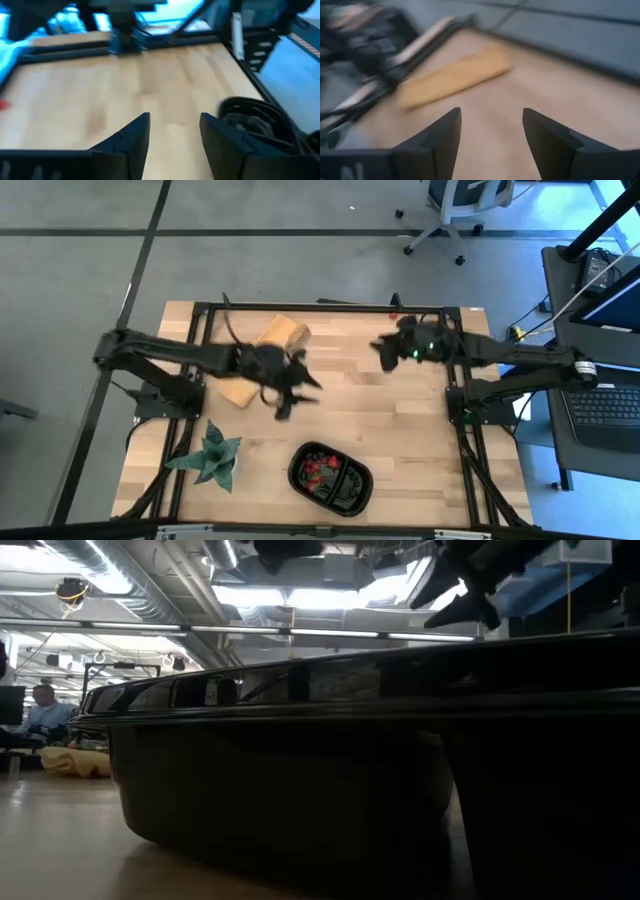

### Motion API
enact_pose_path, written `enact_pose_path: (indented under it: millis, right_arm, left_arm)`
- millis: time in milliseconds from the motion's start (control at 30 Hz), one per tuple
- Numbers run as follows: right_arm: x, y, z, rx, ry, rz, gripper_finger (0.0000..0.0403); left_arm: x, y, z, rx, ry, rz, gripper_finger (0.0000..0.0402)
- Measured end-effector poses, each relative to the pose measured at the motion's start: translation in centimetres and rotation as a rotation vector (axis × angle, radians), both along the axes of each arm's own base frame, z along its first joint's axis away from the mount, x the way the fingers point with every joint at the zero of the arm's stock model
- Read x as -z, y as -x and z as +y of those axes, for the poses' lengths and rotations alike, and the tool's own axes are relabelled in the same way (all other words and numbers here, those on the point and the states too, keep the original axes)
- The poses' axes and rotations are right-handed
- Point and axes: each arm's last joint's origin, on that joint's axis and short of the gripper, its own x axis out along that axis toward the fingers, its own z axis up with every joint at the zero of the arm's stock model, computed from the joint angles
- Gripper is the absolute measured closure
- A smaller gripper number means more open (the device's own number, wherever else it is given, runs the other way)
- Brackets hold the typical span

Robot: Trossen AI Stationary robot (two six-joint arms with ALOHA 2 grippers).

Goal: Pick and placing Produce into tupperware
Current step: Put the red raspberry into the black container

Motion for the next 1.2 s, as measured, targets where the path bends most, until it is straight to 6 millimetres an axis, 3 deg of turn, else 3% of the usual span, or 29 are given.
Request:
enact_pose_path:
  millis: [167, 300, 400, 567, 733, 867, 1067, 1200]
  right_arm:
    - [-3.9, 1.0, -2.9, 0.239, 0.044, 0.132, 0.0189]
    - [-5.3, 1.0, -5.7, 0.338, 0.055, 0.208, 0.0189]
    - [-5.2, 0.8, -8.0, 0.401, 0.05, 0.257, 0.0189]
    - [-2.9, 0.6, -12.0, 0.392, -0.074, 0.325, 0.0189]
    - [-0.4, 0.8, -15.4, 0.434, -0.142, 0.412, 0.0181]
    - [1.3, 1.3, -17.6, 0.48, -0.178, 0.467, 0.0143]
    - [3.9, 1.6, -20.1, 0.568, -0.263, 0.504, 0.007]
    - [5.7, 1.4, -21.1, 0.564, -0.291, 0.563, 0.0051]
  left_arm:
    - [-3.1, 3.6, 5.0, -0.054, -0.01, -0.072, 0.0235]
    - [-4.2, 5.9, 8.5, -0.109, -0.002, -0.106, 0.0235]
    - [-4.2, 7.2, 10.8, -0.178, 0.005, -0.092, 0.0235]
    - [-3.5, 8.8, 14.0, -0.319, 0.014, -0.056, 0.0235]
    - [-0.4, 9.9, 16.2, -0.381, 0.072, -0.077, 0.0235]
    - [2.4, 11.1, 17.0, -0.385, 0.142, -0.12, 0.0235]
    - [6.5, 12.1, 17.4, -0.43, 0.215, -0.154, 0.0235]
    - [7.9, 12.5, 17.3, -0.45, 0.233, -0.182, 0.0235]
